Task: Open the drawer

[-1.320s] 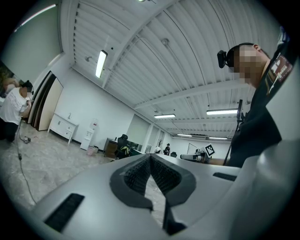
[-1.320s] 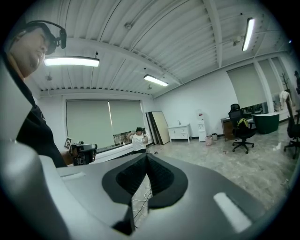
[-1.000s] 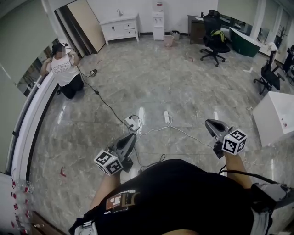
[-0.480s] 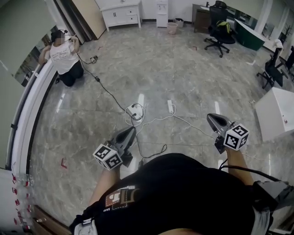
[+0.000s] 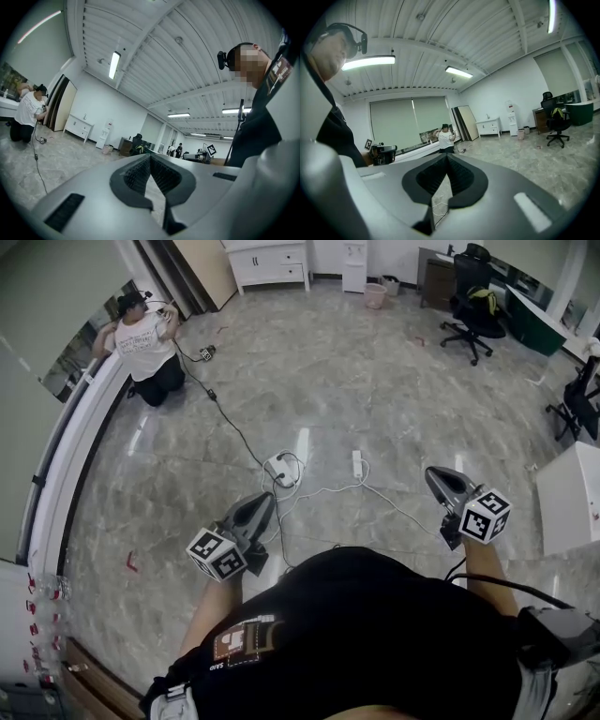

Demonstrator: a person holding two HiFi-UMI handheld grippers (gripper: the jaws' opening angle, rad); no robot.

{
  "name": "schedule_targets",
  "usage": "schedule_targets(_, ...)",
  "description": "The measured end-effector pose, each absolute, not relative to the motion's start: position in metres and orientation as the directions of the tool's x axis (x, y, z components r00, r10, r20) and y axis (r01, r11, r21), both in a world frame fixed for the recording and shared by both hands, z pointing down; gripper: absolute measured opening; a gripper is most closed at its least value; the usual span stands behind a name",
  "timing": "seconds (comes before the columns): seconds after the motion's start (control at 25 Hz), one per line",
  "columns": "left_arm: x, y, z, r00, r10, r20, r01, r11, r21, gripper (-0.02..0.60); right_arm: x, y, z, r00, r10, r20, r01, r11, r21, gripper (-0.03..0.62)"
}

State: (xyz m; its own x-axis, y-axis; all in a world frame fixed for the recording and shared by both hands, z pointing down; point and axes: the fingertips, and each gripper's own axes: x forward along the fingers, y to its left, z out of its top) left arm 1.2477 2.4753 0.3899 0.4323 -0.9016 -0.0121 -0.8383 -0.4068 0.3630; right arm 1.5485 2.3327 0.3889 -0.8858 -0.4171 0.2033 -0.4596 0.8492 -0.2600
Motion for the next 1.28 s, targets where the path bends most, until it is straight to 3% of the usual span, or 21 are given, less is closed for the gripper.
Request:
schedule_targets(0.32, 1.297, 2.366, 0.368, 0.367, -0.930, -0.032, -0.870, -0.355, 0.343, -0.008, 1.572, 2.201, 0.364, -0.930, -0.324, 0.175, -0.357, 0.908, -0.218, -0.005)
schedule_targets(0.6, 1.326, 2.297, 0.374, 0.387, -0.922, -0.023, -0.859, -0.369, 0.355, -0.008, 1.590, 2.128, 0.370, -0.936, -0.310, 0.169, -0.345, 0.904, -0.253, -0.005)
schedule_targets(1.0, 1.248, 2.201, 0.398, 0.405, -0.914, -0.017, -0.842, -0.380, 0.382, -0.008, 1.516, 2.042, 0.396, -0.922, -0.327, 0.208, -0.375, 0.888, -0.267, -0.005)
schedule_targets(1.28, 1.130, 2.133, 0.377, 0.439, -0.897, -0.042, -0.830, -0.423, 0.363, -0.008, 1.396, 1.973, 0.371, -0.914, -0.351, 0.204, -0.394, 0.888, -0.239, -0.005)
